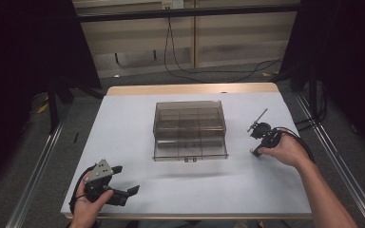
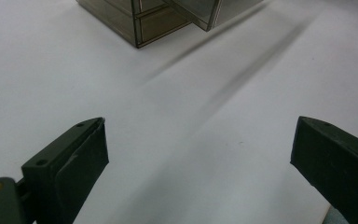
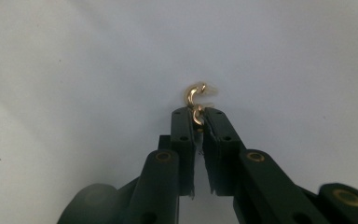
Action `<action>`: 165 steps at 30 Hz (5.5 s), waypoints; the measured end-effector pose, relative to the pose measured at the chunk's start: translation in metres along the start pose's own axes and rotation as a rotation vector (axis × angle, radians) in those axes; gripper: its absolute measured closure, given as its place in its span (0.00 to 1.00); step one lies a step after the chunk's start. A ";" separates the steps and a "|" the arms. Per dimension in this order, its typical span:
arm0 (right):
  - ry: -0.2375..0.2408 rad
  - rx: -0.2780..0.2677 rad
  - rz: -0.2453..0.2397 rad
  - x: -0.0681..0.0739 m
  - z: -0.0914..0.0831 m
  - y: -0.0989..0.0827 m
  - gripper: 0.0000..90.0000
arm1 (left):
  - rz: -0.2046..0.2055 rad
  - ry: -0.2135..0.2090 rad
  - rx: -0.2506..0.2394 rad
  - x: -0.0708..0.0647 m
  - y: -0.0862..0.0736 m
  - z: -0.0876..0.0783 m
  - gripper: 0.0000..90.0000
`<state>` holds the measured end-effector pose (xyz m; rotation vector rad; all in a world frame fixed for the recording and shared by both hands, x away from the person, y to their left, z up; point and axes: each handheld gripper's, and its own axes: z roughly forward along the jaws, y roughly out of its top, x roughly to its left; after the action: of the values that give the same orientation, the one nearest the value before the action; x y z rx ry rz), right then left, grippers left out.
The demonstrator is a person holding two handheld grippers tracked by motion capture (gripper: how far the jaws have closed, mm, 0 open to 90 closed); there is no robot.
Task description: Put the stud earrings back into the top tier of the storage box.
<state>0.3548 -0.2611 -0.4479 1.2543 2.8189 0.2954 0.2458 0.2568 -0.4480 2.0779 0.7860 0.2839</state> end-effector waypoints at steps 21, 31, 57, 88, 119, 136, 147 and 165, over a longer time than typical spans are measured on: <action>-0.003 -0.012 -0.041 0.008 -0.003 0.000 0.94 | 0.009 -0.009 -0.004 0.000 0.000 0.000 0.04; 0.024 -0.036 -0.093 0.024 -0.005 0.003 0.94 | 0.010 -0.012 -0.006 0.000 0.000 0.000 0.04; 0.112 -0.180 -0.136 0.042 -0.037 0.003 0.94 | 0.012 -0.010 -0.005 0.000 0.001 0.000 0.04; 0.156 -0.337 -0.203 0.058 -0.083 0.009 0.94 | 0.005 -0.008 -0.012 0.000 0.001 0.000 0.04; 0.202 -0.361 -0.322 0.090 -0.098 0.059 0.94 | 0.011 -0.010 -0.014 0.000 0.000 -0.001 0.04; 0.233 -0.341 -0.364 0.108 -0.086 0.095 0.94 | 0.006 -0.014 -0.012 0.001 0.000 -0.001 0.04; 0.240 -0.305 -0.400 0.123 -0.075 0.117 0.94 | 0.010 -0.012 -0.013 0.001 0.000 -0.002 0.04; 0.246 -0.252 -0.403 0.133 -0.059 0.137 0.94 | 0.016 -0.006 -0.010 0.001 0.000 -0.003 0.04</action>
<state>0.3589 -0.0821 -0.3590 0.6208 3.0187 0.7965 0.2451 0.2592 -0.4465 2.0754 0.7634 0.2903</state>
